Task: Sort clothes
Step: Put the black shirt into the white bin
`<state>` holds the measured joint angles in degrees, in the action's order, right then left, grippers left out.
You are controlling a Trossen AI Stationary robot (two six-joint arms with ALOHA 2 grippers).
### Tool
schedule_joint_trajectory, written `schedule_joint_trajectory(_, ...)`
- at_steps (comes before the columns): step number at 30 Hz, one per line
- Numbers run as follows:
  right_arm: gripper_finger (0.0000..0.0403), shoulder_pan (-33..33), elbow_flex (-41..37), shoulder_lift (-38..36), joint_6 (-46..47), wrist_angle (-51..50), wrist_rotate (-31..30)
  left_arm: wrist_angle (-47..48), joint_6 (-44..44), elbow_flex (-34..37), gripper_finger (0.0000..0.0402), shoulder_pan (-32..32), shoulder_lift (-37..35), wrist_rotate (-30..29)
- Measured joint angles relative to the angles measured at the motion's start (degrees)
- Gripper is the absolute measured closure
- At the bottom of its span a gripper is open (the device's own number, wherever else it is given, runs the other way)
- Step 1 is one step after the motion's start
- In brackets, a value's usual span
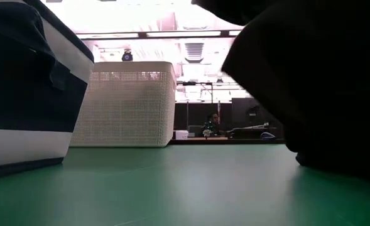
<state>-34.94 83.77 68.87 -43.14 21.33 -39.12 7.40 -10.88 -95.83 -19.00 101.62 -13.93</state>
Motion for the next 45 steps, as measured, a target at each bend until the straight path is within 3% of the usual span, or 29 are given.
schedule_joint_trajectory(6, 0.0390, 0.00, 0.00, -0.07, -1.15, -0.16, -2.06, 1.67, -0.09, 0.00, 0.0347, -0.06, 0.00, -0.02)
schedule_joint_trajectory(8, 0.0390, 0.00, 0.00, -0.07, -1.47, -0.24, -3.02, 1.84, -0.13, 0.00, 0.0386, -0.08, -0.01, -0.02)
schedule_joint_trajectory(12, 0.0390, -0.02, 0.00, -0.10, -2.64, -1.07, -8.12, 2.63, -0.64, 0.00, 0.0394, -0.70, -0.62, -1.63)
schedule_joint_trajectory(18, 0.0390, -0.04, -0.02, -0.42, -4.89, -9.24, -27.69, 5.89, -1.89, -0.39, 0.0400, -2.84, -3.65, -6.42)
schedule_joint_trajectory(21, 0.0390, 0.00, -0.02, -0.47, -0.43, -17.92, -34.44, 7.48, -2.62, -1.05, 0.0401, -3.52, -5.14, -8.33)
schedule_joint_trajectory(23, 0.0390, 0.00, -0.02, -0.47, 4.44, -24.35, -35.73, 7.43, -2.98, -1.25, 0.0401, -3.61, -6.13, -8.51)
schedule_joint_trajectory(27, 0.0389, -0.02, -0.02, -0.47, 16.08, -36.55, -34.85, 7.95, -3.68, -2.20, 0.0401, -3.56, -7.67, -8.68)
schedule_joint_trajectory(32, 0.0360, -0.02, -0.04, -0.47, 33.64, -52.88, -27.84, 9.39, -4.08, -3.75, 0.0401, -3.58, -8.90, -8.91)
schedule_joint_trajectory(41, 0.0223, -0.02, -0.04, -0.51, 48.60, -66.20, -11.11, 9.53, -4.10, -4.66, 0.0401, -3.57, -11.45, -9.89)
schedule_joint_trajectory(45, 0.0165, -0.02, -0.04, -0.51, 53.70, -70.19, -2.22, 9.62, -4.16, -4.66, 0.0401, -3.58, -12.66, -16.48)
